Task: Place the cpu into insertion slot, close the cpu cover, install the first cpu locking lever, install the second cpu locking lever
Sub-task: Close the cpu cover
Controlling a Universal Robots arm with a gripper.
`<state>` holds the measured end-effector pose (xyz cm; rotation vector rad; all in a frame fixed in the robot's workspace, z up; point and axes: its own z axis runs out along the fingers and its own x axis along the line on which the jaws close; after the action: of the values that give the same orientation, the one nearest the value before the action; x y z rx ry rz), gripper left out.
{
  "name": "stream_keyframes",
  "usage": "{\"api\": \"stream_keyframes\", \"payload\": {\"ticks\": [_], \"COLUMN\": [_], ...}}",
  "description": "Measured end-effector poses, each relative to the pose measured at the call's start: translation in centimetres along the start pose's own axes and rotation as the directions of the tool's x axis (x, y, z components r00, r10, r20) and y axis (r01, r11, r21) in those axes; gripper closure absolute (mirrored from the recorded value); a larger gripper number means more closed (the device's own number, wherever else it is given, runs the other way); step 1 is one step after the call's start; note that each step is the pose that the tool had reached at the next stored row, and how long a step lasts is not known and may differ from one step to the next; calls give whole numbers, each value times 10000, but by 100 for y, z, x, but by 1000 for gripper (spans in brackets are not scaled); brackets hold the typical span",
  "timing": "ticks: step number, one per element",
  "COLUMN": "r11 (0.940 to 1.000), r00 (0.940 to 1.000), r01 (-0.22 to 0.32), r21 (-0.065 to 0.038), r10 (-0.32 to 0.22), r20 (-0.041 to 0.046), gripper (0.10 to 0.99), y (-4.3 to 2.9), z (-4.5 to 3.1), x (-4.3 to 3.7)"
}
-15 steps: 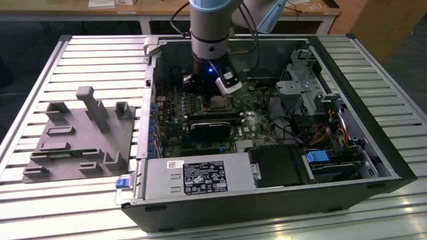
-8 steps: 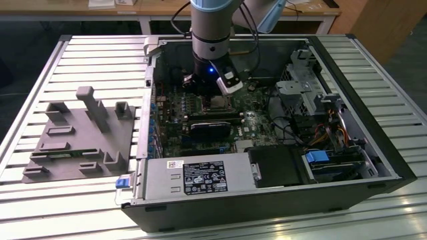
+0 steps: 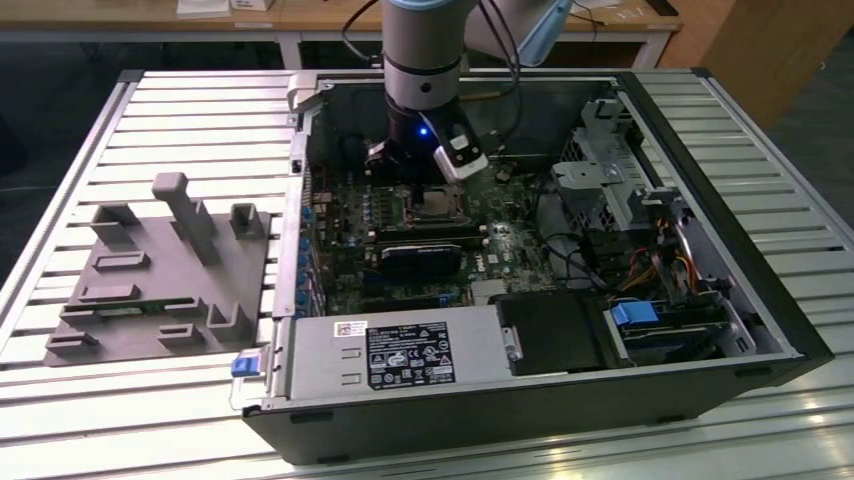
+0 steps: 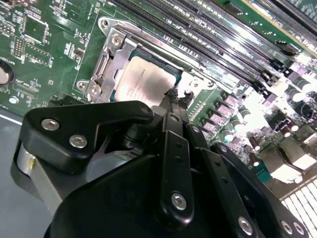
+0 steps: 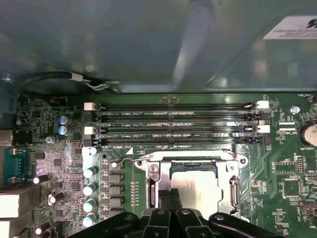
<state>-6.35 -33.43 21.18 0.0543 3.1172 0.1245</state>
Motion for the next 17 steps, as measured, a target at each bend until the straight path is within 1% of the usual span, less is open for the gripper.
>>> {"api": "stream_keyframes", "payload": {"ticks": [3,5,8,14,15,17], "r11": [10000,10000,10000,10000,10000,10000], "r00": [10000,10000,10000,10000,10000,10000], "r01": [1,0,-1,0,0,-1], "r21": [-3,0,0,0,1,-1], "r10": [-1,0,1,0,0,1], "r20": [1,0,-2,-11,-12,-11], "gripper": [984,984,984,984,984,984], "y": [1,2,4,9,9,9], "z": [-7,-7,-6,-3,-3,-4], "x": [-5,-25,-84,-237,-254,-260]}}
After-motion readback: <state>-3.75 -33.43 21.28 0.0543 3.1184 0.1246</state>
